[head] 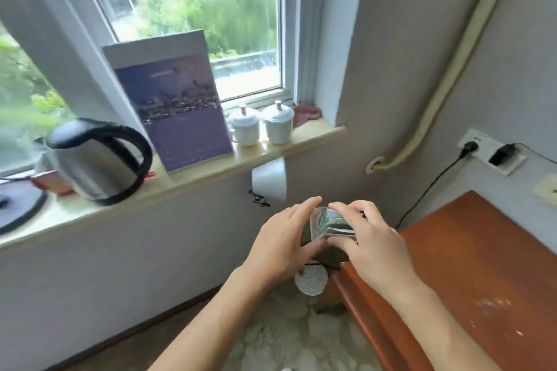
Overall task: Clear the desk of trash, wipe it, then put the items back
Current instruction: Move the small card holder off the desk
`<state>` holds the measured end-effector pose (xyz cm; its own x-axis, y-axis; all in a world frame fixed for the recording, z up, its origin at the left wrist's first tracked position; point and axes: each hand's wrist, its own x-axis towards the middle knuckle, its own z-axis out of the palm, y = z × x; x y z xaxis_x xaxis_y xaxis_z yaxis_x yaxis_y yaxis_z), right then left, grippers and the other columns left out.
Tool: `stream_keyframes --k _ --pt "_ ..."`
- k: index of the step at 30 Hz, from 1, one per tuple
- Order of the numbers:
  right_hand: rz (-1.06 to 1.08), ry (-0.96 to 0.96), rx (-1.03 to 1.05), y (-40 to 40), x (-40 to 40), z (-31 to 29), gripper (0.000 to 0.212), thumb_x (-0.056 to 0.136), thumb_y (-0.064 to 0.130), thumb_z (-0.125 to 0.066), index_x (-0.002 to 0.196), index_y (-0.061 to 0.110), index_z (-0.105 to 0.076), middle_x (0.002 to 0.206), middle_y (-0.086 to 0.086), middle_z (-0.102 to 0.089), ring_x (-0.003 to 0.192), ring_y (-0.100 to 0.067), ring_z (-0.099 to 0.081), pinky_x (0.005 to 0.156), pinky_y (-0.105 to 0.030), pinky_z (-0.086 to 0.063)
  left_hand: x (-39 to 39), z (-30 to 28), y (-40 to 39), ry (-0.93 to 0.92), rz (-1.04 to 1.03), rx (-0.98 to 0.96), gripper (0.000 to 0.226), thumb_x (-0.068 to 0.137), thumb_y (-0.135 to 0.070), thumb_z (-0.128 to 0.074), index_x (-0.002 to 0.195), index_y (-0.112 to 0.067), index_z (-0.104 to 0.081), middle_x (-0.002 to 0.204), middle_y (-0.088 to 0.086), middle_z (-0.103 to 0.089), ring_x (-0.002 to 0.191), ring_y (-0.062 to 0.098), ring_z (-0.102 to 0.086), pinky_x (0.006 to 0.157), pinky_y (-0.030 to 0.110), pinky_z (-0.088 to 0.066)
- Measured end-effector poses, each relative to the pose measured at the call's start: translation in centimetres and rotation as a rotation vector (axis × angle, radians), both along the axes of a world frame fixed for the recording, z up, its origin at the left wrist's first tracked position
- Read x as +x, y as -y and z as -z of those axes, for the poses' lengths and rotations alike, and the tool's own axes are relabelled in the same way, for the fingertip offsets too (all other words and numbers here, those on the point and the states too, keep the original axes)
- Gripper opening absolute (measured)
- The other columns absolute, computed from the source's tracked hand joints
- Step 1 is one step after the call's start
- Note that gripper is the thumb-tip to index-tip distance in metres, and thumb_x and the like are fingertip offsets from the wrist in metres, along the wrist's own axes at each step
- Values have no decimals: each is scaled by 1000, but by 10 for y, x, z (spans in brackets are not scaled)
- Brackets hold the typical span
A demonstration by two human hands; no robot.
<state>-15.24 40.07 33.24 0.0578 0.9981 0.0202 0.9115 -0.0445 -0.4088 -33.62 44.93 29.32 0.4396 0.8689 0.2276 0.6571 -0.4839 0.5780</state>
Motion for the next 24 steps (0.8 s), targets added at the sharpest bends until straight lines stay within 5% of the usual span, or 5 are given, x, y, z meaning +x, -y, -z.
stream_keyframes --k 4,6,13,24 --pt "-161 24 0 -36 -64 1 56 93 50 -67 144 48 -45 137 10 -44 111 -24 -63 90 -43 -51 -76 6 -2 -16 -162 -7 73 91 -63 -55 152 -26 -43 143 -10 -60 129 12 -58 104 35 -51" --pt "-249 34 -11 -51 -88 1 56 94 49 -67 145 45 -46 138 8 -45 112 -23 -62 91 -43 -52 -104 10 0 -28 -252 -2 70 92 -53 -64 152 -25 -43 145 -9 -59 130 13 -56 106 33 -49" --pt "-453 84 -18 -111 -137 5 57 96 47 -65 148 43 -42 145 5 -43 116 -24 -60 93 -43 -51 -153 16 -2 -194 -489 30 74 97 -49 -58 161 -24 -28 164 -5 -35 153 15 -27 128 37 -18" --pt "-279 104 8 -232 -19 -2 55 92 36 -72 142 40 -49 142 0 -44 117 -31 -59 91 -43 -50 -49 11 -81 -364 -370 26 80 97 -58 -40 165 -30 -7 173 -7 -2 159 14 6 129 43 0"
